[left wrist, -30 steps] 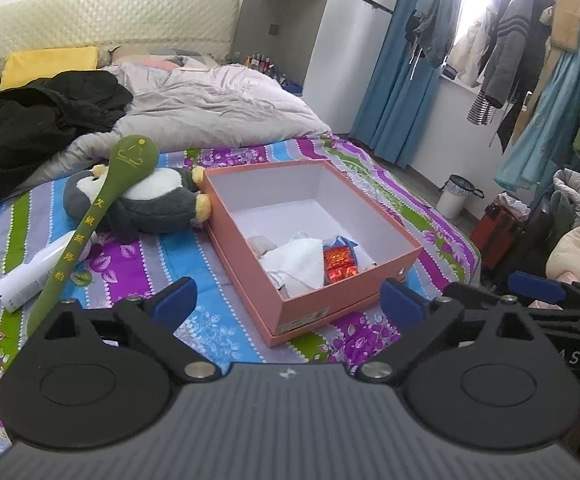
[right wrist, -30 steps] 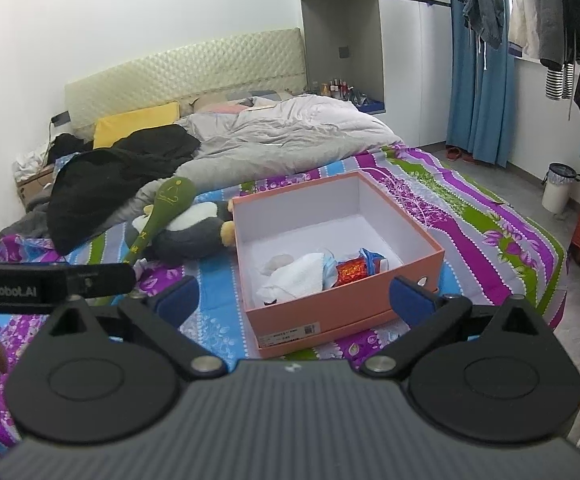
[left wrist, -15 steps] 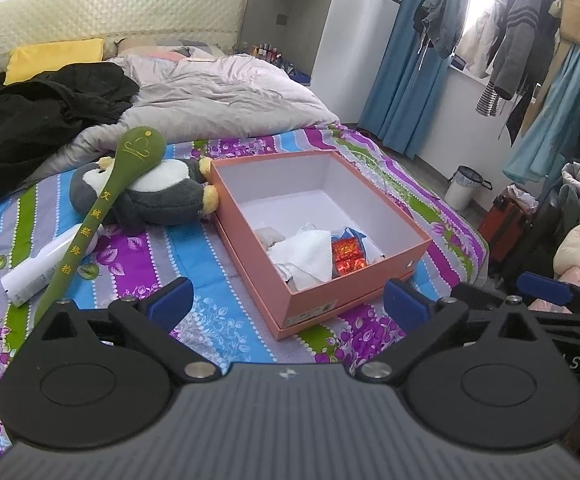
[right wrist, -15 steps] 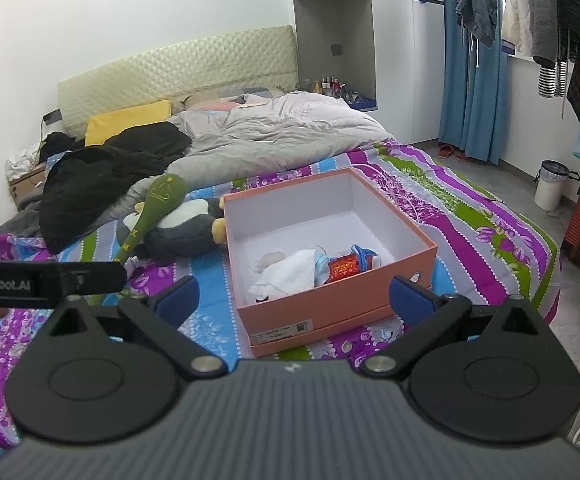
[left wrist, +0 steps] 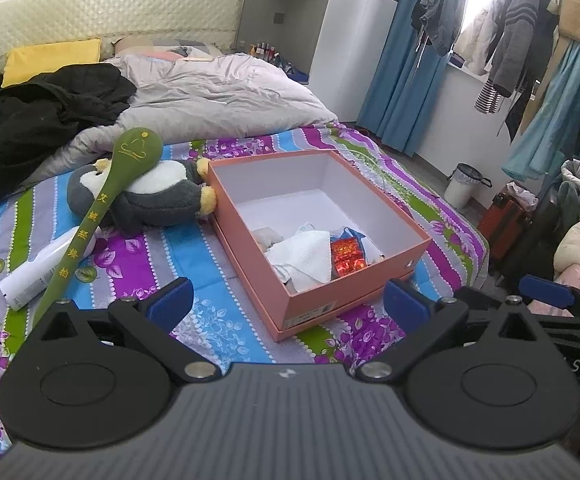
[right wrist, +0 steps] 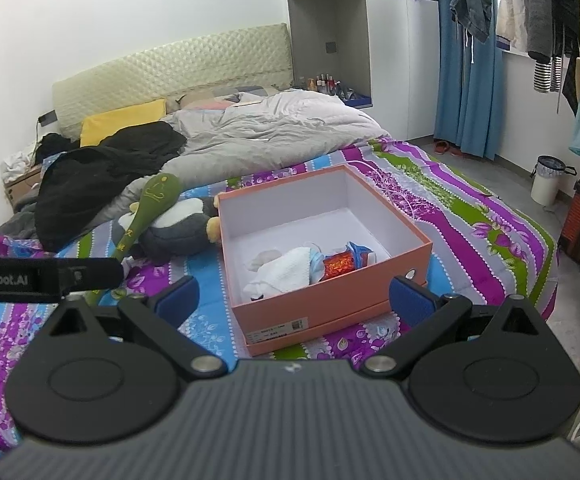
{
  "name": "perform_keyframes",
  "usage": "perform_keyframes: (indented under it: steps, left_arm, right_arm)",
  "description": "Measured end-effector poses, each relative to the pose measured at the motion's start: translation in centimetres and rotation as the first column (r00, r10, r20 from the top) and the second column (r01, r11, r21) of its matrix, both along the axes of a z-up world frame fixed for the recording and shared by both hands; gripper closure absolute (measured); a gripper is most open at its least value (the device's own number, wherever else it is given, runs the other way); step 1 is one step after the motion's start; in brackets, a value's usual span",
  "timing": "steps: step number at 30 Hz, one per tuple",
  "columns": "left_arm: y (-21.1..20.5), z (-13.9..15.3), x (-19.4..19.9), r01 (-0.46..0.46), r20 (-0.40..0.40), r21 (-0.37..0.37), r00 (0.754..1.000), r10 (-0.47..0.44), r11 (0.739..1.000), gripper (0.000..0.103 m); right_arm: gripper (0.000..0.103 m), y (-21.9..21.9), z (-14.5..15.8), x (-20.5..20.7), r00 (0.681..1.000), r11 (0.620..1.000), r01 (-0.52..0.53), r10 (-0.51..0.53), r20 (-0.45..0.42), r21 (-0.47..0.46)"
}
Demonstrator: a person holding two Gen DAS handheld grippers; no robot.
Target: Organize soft objects
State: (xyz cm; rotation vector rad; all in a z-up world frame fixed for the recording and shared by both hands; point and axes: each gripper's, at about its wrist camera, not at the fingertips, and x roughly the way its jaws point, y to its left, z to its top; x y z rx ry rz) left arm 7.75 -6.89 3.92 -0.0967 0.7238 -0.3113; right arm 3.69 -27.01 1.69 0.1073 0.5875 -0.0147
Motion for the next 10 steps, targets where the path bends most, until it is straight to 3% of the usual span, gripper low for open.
perform_keyframes:
  steps: [10]
  left_arm:
    - [-0.46,-0.04,0.2,0.01,-0.002,0.008,1.0,-0.01,1.0,0.0]
  right_arm:
    - [0.0,-0.2,-0.09,0.04,1.0,1.0,0.006,-0.006,-0.005,0.005]
